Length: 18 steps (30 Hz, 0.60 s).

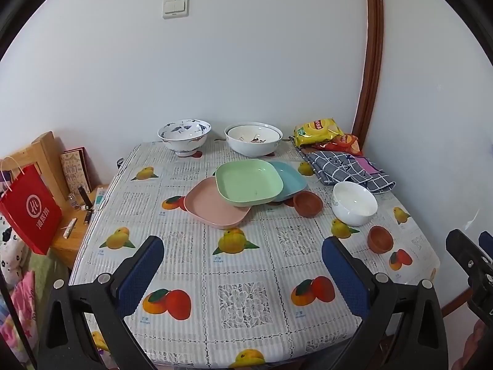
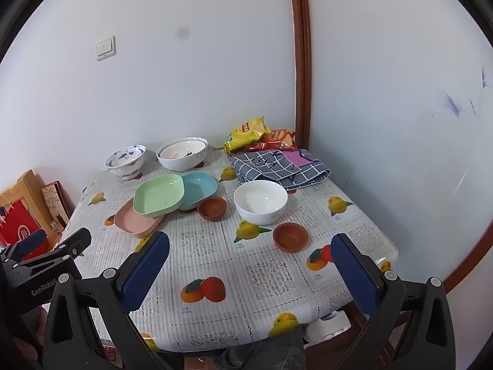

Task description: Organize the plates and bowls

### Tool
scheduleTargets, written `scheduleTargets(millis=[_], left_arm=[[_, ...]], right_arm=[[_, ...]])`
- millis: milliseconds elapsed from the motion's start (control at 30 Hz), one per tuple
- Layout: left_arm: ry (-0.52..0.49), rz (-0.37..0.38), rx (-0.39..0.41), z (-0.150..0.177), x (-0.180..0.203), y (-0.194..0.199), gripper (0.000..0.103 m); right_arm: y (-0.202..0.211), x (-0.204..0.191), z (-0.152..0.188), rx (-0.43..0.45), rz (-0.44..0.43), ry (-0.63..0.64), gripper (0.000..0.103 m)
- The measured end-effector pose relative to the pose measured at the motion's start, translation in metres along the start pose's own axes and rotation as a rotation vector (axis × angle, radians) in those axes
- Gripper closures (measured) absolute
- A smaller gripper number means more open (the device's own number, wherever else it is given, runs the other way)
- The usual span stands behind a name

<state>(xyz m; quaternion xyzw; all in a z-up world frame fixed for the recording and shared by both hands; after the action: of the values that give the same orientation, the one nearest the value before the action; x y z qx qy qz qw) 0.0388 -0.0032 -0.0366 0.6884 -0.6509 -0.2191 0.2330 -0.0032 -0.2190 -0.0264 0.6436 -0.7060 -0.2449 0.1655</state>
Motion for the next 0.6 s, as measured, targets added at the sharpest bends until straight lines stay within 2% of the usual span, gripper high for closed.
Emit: scheduleTargets(millis=[600], left_arm=[[-0.003, -0.019, -0.008, -0.0008, -0.0065, -0.0042, 0.000]], right_arm=[[-0.0010, -0.0036, -0.0038, 0.011, 0.000, 0.007, 0.000]])
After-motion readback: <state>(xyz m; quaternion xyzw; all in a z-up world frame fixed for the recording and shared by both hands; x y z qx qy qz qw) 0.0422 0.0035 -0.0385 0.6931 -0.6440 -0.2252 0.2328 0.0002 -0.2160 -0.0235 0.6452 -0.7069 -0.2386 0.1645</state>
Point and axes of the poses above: each gripper's, at about its wrist camera, not at the fingertips, and y roughly against the way its jaws point, x to its right, z to its underside, the point moved 5 cm from there along -y, roughly the way its jaws point, and after that the axes turned 3 degrees about -z, right-handed, at the moved point
